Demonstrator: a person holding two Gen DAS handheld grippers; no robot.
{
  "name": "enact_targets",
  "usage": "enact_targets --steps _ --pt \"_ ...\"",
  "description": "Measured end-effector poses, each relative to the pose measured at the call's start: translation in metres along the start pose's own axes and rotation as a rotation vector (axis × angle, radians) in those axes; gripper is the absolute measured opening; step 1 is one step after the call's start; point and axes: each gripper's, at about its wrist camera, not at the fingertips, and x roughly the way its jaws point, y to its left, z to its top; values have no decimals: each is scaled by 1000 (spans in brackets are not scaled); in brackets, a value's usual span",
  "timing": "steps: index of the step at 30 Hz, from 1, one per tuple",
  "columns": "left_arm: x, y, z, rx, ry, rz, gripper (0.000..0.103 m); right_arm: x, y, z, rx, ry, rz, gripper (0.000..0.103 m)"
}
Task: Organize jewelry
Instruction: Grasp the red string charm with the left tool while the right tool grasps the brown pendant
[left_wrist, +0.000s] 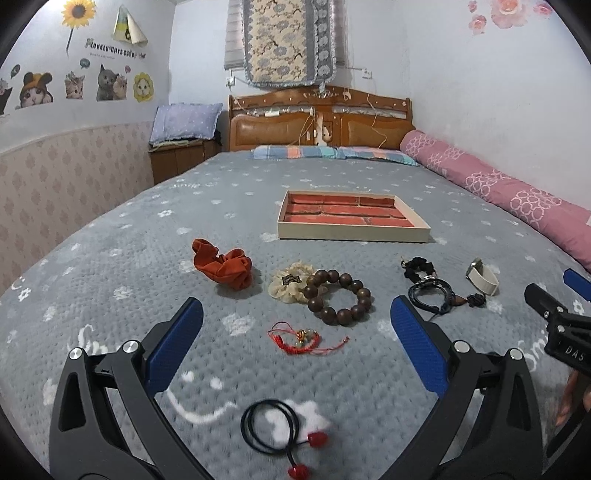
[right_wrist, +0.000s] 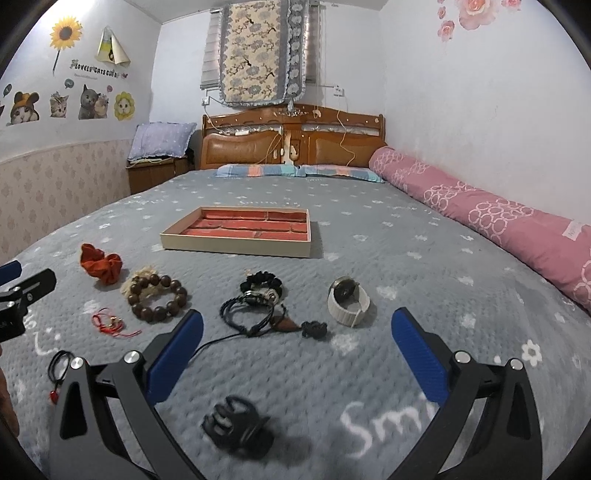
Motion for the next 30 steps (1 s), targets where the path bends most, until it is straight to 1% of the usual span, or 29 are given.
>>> enact_targets --steps 4,9,11,13,17,19,23,25,27,30 --pt "21 4 6 1 49 -11 98 24 -4 2 -20 41 -9 99" --pt "46 8 11 8 117 -36 98 51 -11 -1 -15 95 -18 99" --pt "56 10 11 13 145 -43 98 64 -15 -1 4 125 -6 95" --pt "65 10 11 19 171 -45 98 75 -17 -1 17 157 3 85" --pt "86 13 7 29 231 -51 98 97 -19 -6 28 223 22 77" --pt "94 17 4 19 260 -68 98 107 -18 -10 30 258 30 69" --pt "108 22 -1 -2 302 -79 98 127 -20 -14 47 322 26 62" --pt "114 23 -4 -4 317 -82 97 136 -21 -14 52 346 23 56" --pt "118 23 -7 -4 328 -83 97 142 -21 -15 54 362 22 53" --pt "125 24 -10 -3 347 -86 90 150 -21 -17 57 385 15 49"
